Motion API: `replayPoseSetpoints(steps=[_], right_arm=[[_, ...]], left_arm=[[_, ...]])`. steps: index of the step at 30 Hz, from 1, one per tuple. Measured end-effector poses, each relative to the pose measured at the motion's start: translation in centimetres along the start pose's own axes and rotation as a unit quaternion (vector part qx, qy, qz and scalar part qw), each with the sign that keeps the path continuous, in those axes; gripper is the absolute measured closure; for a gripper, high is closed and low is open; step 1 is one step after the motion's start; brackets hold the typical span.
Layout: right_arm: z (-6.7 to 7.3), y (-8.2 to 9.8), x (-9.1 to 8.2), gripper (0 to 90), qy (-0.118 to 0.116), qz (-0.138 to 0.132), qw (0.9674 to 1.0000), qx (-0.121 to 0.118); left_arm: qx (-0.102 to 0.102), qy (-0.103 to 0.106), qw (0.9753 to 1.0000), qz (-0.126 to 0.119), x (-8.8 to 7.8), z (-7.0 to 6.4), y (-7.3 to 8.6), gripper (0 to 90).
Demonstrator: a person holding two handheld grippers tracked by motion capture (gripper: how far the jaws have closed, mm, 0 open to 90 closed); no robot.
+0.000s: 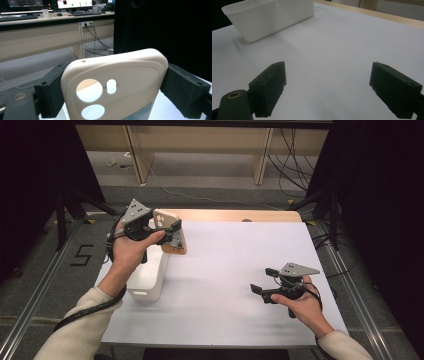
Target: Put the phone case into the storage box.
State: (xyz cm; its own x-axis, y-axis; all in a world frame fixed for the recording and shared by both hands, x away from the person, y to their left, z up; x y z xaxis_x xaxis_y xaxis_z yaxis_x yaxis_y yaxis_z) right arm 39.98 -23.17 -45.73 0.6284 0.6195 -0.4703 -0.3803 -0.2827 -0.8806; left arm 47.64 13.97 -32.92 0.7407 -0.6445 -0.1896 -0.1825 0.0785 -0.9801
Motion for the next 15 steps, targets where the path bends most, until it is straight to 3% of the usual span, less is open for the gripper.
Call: replayPoseSetpoints(steps=[15], right_arm=[[0.0, 0.0, 0.0, 14.7, 0.0, 0.0, 1.0, 0.0]], left_arm=[[-0.003, -0.019, 0.9998, -0.001, -1.2, 1.4, 0.0, 12.6]])
Point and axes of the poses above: each handheld gripper's, and its own axes: x roughly forward along the jaws, y roughly out of its underside, z roughly to its left, the point moved 4 cm from there along x, roughly forward along the jaws, and after that the axes turned 5 degrees about y, right-handed, at the moved point
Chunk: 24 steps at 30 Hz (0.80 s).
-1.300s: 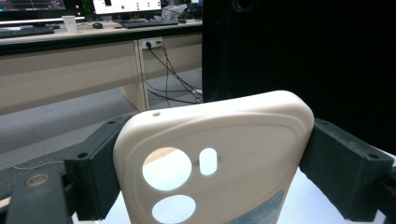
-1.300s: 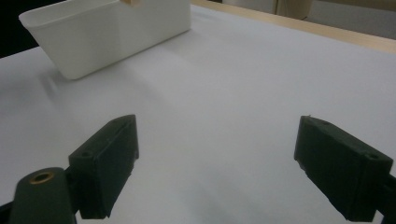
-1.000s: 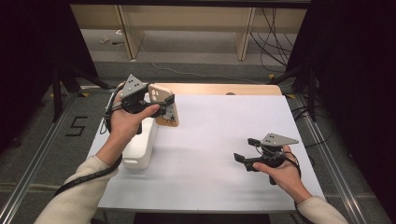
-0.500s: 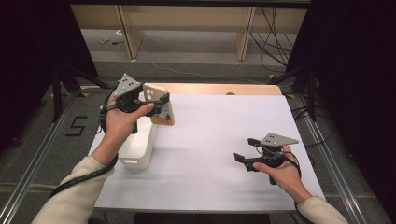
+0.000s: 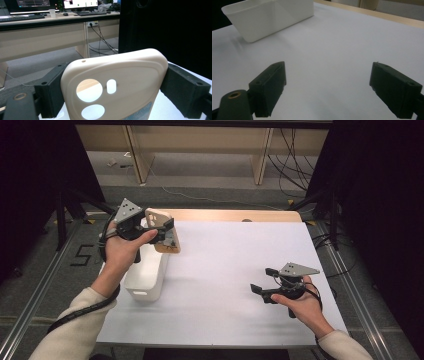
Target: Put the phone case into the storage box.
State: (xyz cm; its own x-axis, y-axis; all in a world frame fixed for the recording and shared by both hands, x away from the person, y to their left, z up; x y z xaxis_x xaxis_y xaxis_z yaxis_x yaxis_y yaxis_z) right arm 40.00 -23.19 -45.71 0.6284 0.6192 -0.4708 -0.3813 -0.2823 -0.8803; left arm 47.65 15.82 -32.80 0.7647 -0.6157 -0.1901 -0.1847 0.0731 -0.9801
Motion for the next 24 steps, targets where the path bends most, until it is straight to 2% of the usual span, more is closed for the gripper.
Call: replayPoseSetpoints(steps=[24], right_arm=[[0.0, 0.0, 0.0, 14.7, 0.001, -0.001, 1.0, -0.001]], left_arm=[[-0.003, -0.027, 0.9996, 0.003, -1.4, 2.0, 0.3, 12.7]])
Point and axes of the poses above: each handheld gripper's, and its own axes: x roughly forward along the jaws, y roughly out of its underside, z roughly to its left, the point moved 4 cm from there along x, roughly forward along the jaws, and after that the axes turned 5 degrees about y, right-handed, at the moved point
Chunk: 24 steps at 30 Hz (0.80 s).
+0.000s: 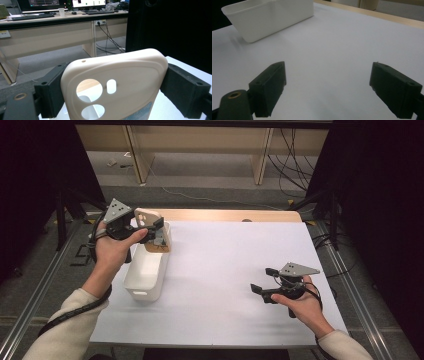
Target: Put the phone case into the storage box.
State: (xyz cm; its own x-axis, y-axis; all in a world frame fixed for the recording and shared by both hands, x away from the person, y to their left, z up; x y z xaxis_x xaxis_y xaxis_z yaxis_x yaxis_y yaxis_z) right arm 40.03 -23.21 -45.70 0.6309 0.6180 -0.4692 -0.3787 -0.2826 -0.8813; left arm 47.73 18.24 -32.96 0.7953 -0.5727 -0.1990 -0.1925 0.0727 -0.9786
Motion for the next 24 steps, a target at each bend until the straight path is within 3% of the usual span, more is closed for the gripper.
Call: replayPoseSetpoints(steps=[24], right_arm=[[0.0, 0.0, 0.0, 14.7, 0.0, 0.001, 1.0, 0.0]], left_arm=[[0.004, -0.018, 0.9998, 0.008, -0.3, 1.5, 0.5, 12.6]])
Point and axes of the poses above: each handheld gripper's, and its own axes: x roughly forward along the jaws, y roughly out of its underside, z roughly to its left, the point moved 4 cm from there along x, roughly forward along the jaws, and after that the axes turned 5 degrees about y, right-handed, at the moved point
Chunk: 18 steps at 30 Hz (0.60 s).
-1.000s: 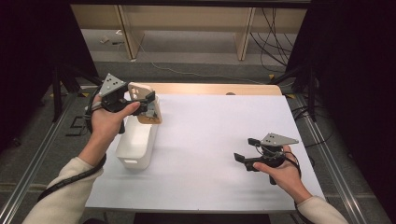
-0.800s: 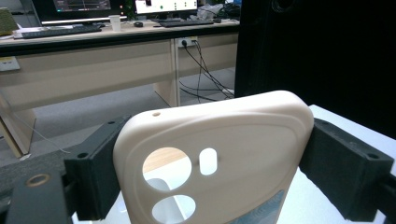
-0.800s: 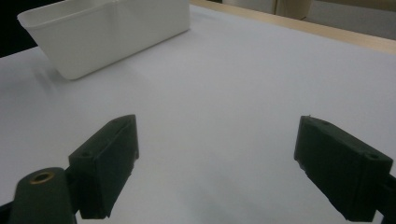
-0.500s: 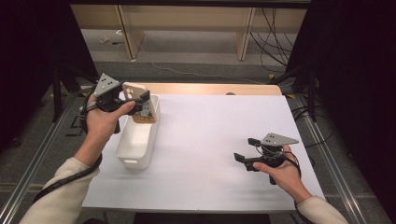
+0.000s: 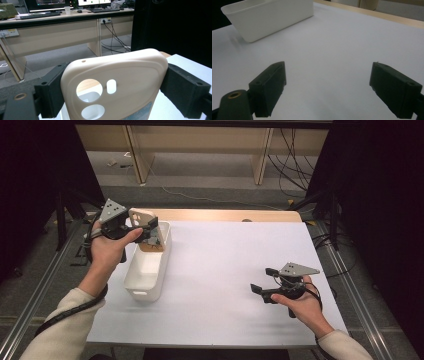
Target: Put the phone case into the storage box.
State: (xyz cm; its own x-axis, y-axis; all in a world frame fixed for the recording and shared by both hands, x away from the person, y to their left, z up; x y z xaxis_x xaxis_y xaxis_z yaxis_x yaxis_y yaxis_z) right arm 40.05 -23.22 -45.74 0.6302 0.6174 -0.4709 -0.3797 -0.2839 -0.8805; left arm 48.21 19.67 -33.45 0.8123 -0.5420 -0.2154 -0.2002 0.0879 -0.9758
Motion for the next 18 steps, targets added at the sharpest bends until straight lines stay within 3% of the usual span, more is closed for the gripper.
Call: replayPoseSetpoints(steps=[18], right_arm=[[0.01, 0.03, 0.05, 14.8, -0.001, 0.001, 1.0, -0.001]], left_arm=[[0.004, -0.009, 0.9999, 0.007, 0.5, 0.92, 0.4, 12.6]])
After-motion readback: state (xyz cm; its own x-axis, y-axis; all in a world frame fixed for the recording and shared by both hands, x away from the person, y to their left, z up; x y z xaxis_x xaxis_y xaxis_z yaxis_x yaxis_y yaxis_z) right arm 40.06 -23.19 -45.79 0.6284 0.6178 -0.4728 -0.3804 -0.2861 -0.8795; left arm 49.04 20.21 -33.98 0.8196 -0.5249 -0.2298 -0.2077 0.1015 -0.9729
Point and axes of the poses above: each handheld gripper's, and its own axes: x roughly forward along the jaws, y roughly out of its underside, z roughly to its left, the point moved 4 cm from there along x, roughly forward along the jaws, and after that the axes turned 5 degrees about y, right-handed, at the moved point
